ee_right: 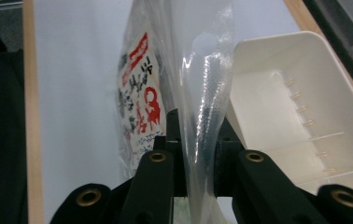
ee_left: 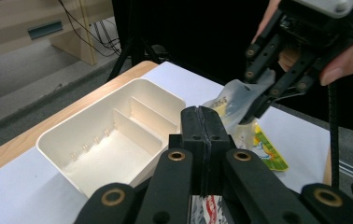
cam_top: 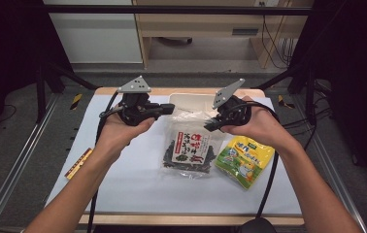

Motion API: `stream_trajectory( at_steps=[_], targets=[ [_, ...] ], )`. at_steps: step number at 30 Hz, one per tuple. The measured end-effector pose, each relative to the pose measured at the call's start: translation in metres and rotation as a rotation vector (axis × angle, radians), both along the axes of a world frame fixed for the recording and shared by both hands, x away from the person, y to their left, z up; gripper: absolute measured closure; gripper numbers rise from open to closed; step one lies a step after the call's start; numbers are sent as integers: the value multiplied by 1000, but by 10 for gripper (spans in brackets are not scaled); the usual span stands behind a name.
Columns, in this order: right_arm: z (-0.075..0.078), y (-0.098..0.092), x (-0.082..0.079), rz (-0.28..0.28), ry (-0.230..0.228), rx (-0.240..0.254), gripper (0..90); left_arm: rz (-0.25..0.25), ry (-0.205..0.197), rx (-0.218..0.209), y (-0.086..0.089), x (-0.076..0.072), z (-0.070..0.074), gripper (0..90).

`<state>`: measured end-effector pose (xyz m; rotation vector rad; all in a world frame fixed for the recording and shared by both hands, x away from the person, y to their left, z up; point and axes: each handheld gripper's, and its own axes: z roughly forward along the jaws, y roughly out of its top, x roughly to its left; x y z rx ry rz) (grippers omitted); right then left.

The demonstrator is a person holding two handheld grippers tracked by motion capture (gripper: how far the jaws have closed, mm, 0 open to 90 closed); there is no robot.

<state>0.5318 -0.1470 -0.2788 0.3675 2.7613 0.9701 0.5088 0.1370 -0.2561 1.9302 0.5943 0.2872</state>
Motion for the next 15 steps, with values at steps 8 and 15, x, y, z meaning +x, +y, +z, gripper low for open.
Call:
stream_trajectory(
  at_steps=[8,15],
  targets=[
    [18,-2,-6,-8,53,19,839,95,-22,-97,27,-7,-1,609],
    [47,-14,-7,-123,39,64,836,204,-88,-92,61,-22,-19,354]
  ],
)
